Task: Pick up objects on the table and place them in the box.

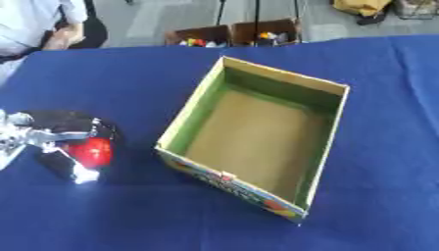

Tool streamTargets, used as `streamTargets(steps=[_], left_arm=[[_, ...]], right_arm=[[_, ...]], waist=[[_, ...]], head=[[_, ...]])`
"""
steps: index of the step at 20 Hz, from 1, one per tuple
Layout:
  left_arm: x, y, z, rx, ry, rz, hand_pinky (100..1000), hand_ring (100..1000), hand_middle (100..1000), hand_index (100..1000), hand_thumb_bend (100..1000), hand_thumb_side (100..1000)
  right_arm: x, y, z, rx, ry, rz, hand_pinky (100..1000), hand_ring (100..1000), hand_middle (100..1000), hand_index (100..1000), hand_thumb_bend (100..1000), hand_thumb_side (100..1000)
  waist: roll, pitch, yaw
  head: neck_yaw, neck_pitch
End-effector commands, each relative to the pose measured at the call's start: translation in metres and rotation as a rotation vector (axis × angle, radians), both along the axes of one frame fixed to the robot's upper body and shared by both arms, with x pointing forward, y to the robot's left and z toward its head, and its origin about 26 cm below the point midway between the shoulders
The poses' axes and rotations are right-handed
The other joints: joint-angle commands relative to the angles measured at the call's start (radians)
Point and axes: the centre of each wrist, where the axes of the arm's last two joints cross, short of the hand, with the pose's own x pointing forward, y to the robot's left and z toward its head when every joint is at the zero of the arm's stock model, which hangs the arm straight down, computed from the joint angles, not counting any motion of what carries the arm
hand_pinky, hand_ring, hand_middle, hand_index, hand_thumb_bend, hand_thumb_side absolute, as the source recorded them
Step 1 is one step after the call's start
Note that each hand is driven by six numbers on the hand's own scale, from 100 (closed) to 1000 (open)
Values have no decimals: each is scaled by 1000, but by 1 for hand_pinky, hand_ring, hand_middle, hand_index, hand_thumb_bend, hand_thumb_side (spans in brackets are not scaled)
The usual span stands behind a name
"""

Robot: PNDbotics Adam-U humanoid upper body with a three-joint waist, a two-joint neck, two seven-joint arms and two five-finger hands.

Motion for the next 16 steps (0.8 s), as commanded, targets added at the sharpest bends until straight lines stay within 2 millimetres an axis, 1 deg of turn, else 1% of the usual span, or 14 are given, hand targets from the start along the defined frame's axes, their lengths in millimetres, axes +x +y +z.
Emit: streamTargets(steps=[1,9,16], left_arm=[[-6,7,26,115,-4,-59,453,742,843,868,100,476],[-14,2,60,71,-86,-100,431,732,839,866,100,480],[-20,-8,90,-14,-154,-161,402,715,830,865,100,475]], right_arm=[[-3,-2,7,-11,-17,0,750,802,635,746,100,986],[-3,-4,7,-24,-4,3,749,800,636,746,100,985],[-4,-5,6,-30,7,6,750,801,636,746,100,986]], waist=[[0,-28,1],[20,-51,0],[37,-66,-8]], head=[[7,13],[10,46],[12,61]])
